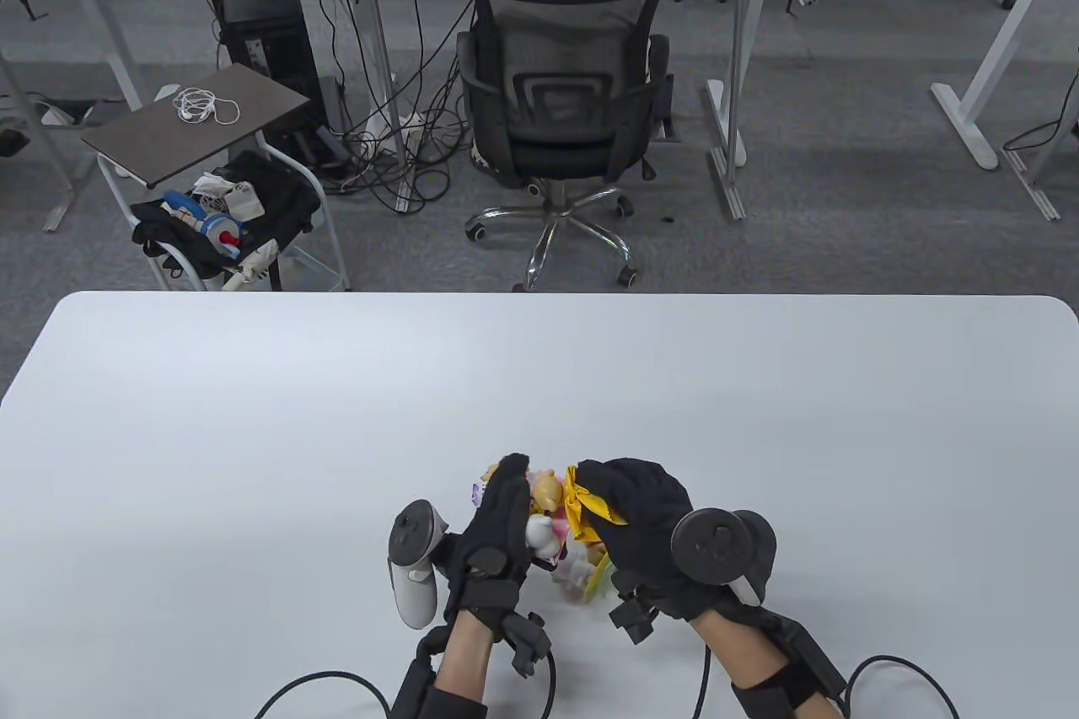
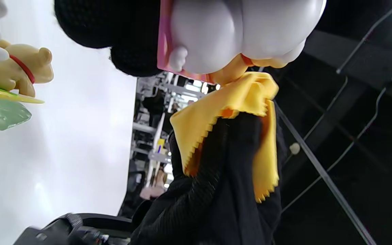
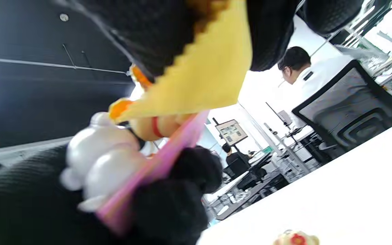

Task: Dust the small ornaments

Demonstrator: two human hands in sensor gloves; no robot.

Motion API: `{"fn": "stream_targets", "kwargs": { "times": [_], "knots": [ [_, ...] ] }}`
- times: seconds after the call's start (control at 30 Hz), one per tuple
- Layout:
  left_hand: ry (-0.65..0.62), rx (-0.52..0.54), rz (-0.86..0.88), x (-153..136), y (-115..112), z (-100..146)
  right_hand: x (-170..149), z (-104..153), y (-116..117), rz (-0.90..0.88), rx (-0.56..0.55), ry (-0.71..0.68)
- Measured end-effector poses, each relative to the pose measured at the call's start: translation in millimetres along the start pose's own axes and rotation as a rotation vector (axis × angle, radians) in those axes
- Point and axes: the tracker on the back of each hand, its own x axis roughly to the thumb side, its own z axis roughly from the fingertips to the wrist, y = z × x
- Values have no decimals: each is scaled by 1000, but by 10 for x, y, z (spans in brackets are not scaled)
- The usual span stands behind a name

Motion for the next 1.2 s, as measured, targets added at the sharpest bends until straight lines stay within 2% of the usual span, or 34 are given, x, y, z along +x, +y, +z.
{"fn": "stream_targets", "kwargs": {
  "times": [0.1, 0.2, 0.3, 0.33, 0.43, 0.6, 0.67, 0.73, 0.83, 0.93, 0.97, 1.0, 1.1, 1.13, 1.2],
  "knots": [
    [13, -25, 44, -13, -14, -6, 47, 22, 145, 8, 60, 5],
    [51, -99, 182, 25, -42, -13, -59, 28, 145, 14, 44, 50],
    [50, -78, 123, 89, -2, -1, -156, 10, 82, -147, 36, 120],
    [48, -76, 55, 85, -7, -5, -169, 2, 81, -224, 39, 140],
    [36, -141, 16, 19, -72, -22, -156, 0, 83, -272, 44, 161],
    [3, -251, 234, -46, -152, -64, -90, -10, 63, -81, 73, 109],
    [-40, -204, 171, -1, -110, -56, -79, -17, -29, 23, -9, 87],
    [-34, -144, 91, 31, -51, -30, -49, -25, -115, 30, -40, 41],
    [7, -90, 24, 8, -21, -11, 96, -10, -60, -12, 7, -83],
    [22, -113, -23, -16, -84, -33, 279, 52, 135, 158, 63, -196],
    [25, -121, -53, -5, -114, -31, 308, 72, 169, 245, 64, -197],
    [25, -101, -80, 4, -112, -23, 315, 79, 143, 260, 22, -212],
    [23, -174, -140, 58, -195, -18, 233, 31, 33, 279, -14, -140],
    [33, -139, -149, 81, -220, -25, 190, 21, 8, 233, -18, -136],
    [37, -147, -196, 83, -209, -43, 171, 5, -36, 275, -53, -109]
  ]
}}
